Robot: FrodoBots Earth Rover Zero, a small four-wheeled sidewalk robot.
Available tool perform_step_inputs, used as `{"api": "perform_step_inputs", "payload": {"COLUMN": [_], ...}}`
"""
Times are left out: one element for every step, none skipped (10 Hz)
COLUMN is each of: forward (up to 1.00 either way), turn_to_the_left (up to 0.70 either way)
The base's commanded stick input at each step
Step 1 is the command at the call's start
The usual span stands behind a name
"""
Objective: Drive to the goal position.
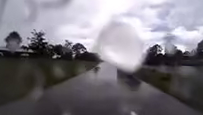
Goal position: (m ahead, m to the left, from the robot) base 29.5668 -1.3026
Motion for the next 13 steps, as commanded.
{"api": "perform_step_inputs", "payload": {"forward": [0.85,0.85,0.85,0.85,0.85,0.85,0.85,0.85,0.85,0.85,0.85,0.85,0.85], "turn_to_the_left": [-0.09,-0.26,-0.06,0.00,0.00,0.00,0.00,-0.01,-0.02,-0.06,-0.17,-0.28,-0.23]}}
